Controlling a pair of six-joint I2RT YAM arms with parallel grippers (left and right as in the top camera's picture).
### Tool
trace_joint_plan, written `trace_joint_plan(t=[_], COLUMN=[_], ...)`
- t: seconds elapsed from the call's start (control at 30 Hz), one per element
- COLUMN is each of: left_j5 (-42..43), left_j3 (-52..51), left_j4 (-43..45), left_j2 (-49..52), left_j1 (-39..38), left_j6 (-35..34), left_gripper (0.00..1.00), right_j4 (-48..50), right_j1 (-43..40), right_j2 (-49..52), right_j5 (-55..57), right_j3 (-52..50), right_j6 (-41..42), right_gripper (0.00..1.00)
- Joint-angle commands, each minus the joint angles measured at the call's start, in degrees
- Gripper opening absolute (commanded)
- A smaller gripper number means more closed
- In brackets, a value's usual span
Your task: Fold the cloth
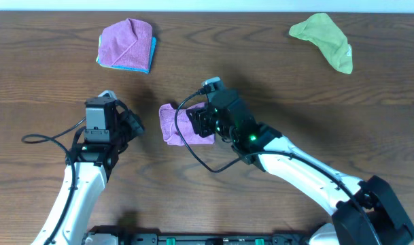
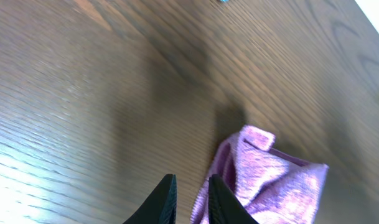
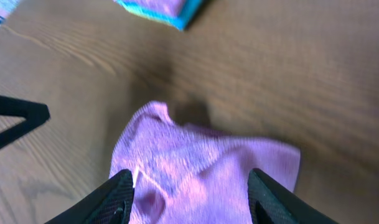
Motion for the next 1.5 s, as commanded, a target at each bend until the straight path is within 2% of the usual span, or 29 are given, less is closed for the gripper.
trace_joint_plan(t=[0.0,0.1,0.2,0.47,0.57,0.87,1.47], left_j5=[5.3,8.2,9.3,9.3,9.3,9.3,9.1], left_j3=[2.0,2.0,2.0,2.0,2.0,2.0,2.0], left_j4=[-0.2,-0.2,-0.2,-0.3,-0.3,-0.2,-0.2], left_j2=[-0.8,-0.8,-0.8,-0.8,-0.8,-0.8,-0.8], left_j1=[0.2,0.2,0.2,0.2,0.2,0.2,0.2], left_j6=[-1.1,-1.3,-1.4,-1.4,-1.4,-1.3,-1.3], left_gripper=[0.19,0.20,0.19,0.18,0.18,0.18,0.18], right_j4=[-2.1,-3.3,-3.1,-0.2,1.6,5.8,15.1], right_j1=[-0.2,0.2,0.2,0.4,0.4,0.4,0.4], right_j2=[-0.3,1.4,3.4,7.6,8.6,11.8,14.6], right_j5=[-1.0,-1.4,-3.1,-5.3,-5.4,-5.7,-6.3], right_j3=[0.8,0.8,0.8,0.8,0.8,0.8,0.8], right_j6=[3.7,4.5,5.2,7.6,7.6,9.1,9.6], right_gripper=[0.59,0.55,0.46,0.12,0.08,0.03,0.01])
